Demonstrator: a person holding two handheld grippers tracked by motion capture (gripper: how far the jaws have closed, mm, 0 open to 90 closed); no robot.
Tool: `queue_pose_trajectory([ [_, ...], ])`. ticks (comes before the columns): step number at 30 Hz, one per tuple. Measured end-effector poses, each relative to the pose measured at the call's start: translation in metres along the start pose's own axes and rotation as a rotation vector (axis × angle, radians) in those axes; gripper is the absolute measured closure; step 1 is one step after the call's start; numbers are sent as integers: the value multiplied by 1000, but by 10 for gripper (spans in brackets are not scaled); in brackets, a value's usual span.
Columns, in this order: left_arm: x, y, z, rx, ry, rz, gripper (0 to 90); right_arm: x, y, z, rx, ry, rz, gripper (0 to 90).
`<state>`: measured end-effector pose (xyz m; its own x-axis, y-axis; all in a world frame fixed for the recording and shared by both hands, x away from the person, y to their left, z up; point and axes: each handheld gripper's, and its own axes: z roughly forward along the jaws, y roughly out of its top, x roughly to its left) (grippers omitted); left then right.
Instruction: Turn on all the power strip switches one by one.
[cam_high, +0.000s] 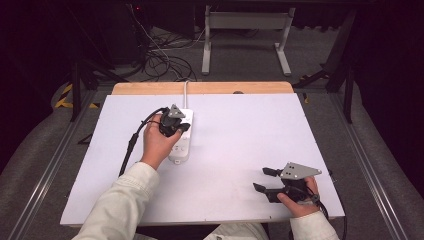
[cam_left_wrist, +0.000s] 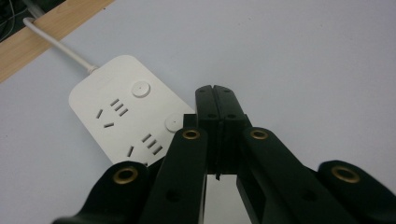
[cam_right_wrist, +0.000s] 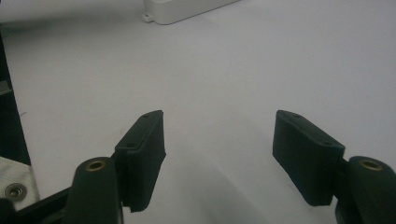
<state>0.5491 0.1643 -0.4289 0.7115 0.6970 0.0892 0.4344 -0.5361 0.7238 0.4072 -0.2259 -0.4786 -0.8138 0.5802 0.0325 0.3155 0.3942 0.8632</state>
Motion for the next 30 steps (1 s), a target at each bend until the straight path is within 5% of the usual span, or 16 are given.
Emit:
queue_pose_trajectory([
  [17,27,-2,22,3,-18,-73,900,-1,-1,0,-5,7,9,352],
  [30,28,-6,31,27,-30,-78,900,-1,-1,1,-3,12,10,352],
])
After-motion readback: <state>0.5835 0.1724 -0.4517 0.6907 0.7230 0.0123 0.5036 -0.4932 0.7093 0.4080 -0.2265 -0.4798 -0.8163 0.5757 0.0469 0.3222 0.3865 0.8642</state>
